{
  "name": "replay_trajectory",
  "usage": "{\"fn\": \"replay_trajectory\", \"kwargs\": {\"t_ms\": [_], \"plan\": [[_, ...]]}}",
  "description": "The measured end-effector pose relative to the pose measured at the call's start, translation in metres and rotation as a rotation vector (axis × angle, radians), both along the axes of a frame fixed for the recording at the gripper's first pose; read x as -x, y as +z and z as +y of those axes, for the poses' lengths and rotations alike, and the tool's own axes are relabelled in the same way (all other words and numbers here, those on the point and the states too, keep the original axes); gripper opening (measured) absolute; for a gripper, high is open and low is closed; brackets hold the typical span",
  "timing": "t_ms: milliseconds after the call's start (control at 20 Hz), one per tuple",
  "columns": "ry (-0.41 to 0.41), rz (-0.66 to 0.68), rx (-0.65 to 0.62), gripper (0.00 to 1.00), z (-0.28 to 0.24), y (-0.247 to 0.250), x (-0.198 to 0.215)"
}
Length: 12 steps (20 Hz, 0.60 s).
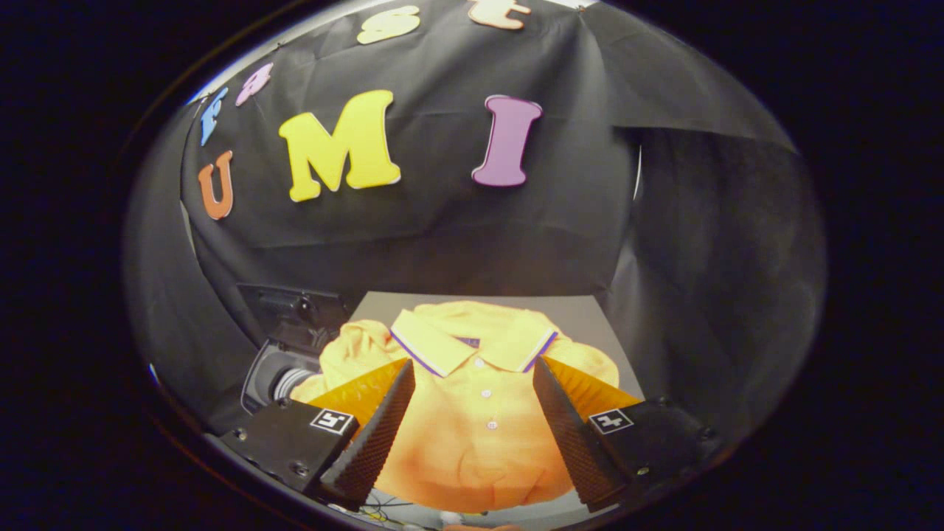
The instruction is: Put the clothes into the washing machine and then close the washing machine lid.
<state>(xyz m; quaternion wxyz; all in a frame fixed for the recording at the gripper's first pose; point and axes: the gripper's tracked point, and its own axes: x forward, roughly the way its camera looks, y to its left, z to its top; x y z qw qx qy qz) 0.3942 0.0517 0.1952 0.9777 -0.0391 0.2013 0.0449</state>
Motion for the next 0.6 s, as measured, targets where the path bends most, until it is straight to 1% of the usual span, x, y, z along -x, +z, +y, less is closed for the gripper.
{"fn": "replay_trajectory", "kwargs": {"t_ms": [300,350,400,450,500,600], "plan": [[-0.038,0.152,0.045,0.99,-0.01,-0.052,-0.02],[-0.04,0.18,0.052,0.98,-0.013,-0.061,-0.021],[-0.024,0.197,0.046,0.96,-0.01,-0.069,-0.021],[-0.031,0.183,0.032,0.96,-0.012,-0.064,-0.024],[-0.03,0.21,0.026,0.95,-0.016,-0.065,-0.019],[-0.022,0.215,0.033,0.94,-0.016,-0.067,-0.023]]}}
